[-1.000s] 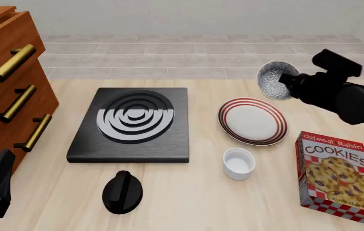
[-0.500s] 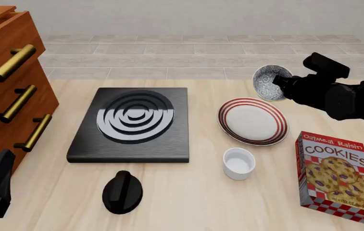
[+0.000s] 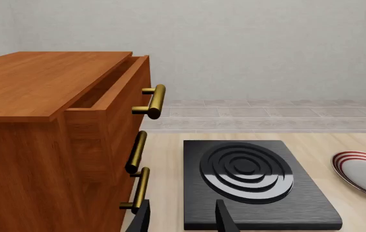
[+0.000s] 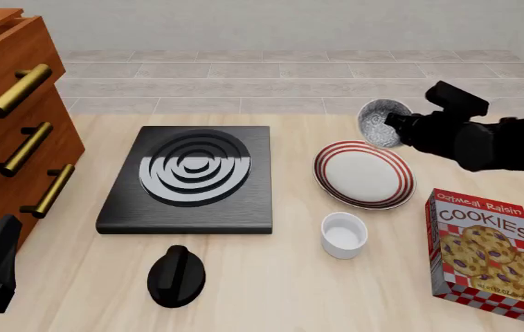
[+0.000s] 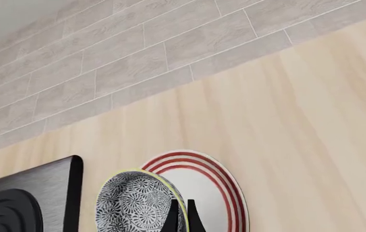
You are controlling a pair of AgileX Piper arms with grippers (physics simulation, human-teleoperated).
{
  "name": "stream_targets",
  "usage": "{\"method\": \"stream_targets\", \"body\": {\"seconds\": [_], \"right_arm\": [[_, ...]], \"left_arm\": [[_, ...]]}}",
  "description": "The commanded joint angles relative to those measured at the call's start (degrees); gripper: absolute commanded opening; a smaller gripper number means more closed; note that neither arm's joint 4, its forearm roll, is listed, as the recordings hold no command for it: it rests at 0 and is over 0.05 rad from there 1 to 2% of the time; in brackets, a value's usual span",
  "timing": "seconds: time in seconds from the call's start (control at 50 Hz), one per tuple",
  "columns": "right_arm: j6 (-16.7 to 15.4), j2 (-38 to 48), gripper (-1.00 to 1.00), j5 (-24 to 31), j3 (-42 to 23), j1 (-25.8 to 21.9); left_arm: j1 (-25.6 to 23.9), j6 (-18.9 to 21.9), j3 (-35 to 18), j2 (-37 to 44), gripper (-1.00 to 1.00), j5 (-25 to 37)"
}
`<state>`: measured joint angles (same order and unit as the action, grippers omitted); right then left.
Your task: Pick the akita bowl next to the ramekin and place it on the plate.
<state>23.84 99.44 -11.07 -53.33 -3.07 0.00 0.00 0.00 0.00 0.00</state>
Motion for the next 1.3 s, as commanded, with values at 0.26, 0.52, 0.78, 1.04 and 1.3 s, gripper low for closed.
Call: {"method": "stream_targets", "body": {"seconds": [0.26, 0.52, 0.78, 1.04, 1.3], "right_arm": [[0.36, 5.11, -1.00, -1.56, -1.90, -0.50], [0.15, 6.77, -1.00, -2.22, -1.94, -0.96], [-0.31, 7.07, -1.00, -2.76, -1.47, 1.03], [-0.63, 7.65, -1.00, -2.72, -1.60, 1.48], [-0.77, 9.30, -1.00, -2.83, -2.18, 1.08]], "left_arm": [[0.00, 0.00, 0.00, 0.00, 1.00, 0.00], [0.00, 0.00, 0.00, 0.00, 1.00, 0.00], [0.00, 0.00, 0.00, 0.00, 1.00, 0.00], [0.00, 0.00, 0.00, 0.00, 1.00, 0.00], [0.00, 0.00, 0.00, 0.00, 1.00, 0.00]]}}
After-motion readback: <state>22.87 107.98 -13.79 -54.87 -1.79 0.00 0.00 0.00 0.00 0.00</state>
